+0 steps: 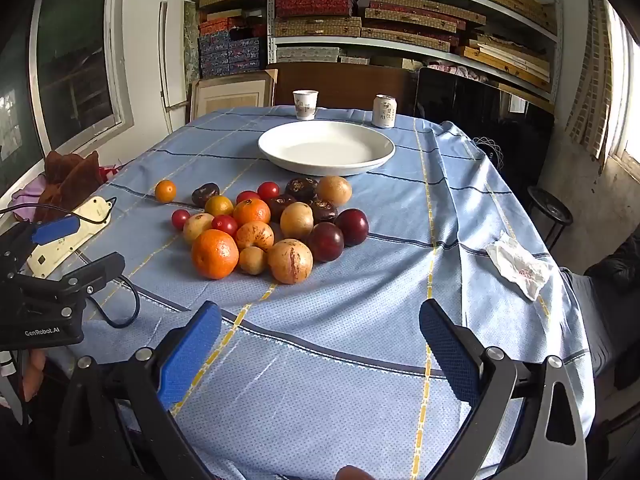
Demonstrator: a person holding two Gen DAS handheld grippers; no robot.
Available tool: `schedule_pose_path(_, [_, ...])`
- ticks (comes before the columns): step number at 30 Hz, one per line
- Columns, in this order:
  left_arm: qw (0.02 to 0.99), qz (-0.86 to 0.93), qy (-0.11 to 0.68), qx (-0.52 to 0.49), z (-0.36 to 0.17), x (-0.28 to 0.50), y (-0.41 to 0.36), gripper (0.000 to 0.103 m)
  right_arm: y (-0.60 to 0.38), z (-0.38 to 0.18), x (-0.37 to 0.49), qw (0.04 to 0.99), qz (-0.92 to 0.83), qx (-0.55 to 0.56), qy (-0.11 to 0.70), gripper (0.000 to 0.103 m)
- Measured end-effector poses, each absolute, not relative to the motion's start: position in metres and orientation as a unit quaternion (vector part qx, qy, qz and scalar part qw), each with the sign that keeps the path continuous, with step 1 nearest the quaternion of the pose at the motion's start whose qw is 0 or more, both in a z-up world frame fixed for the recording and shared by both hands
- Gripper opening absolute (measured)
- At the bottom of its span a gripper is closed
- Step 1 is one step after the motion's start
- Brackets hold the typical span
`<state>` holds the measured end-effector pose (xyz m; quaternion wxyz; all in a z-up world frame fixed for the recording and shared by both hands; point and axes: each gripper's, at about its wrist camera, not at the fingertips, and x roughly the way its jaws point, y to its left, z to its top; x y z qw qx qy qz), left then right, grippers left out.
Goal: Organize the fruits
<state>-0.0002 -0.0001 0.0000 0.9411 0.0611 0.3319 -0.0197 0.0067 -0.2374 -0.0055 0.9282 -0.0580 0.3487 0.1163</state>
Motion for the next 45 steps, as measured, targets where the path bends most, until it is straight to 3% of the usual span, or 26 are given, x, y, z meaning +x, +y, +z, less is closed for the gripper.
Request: schedule_pose_path(45, [0.939, -0.021, 0.337, 0.060, 0.0003, 0.0002, -0.0001, 0.098, -0.2364, -0.0036, 0.0051, 0.929, 0.116, -0.059, 0.347, 0.100])
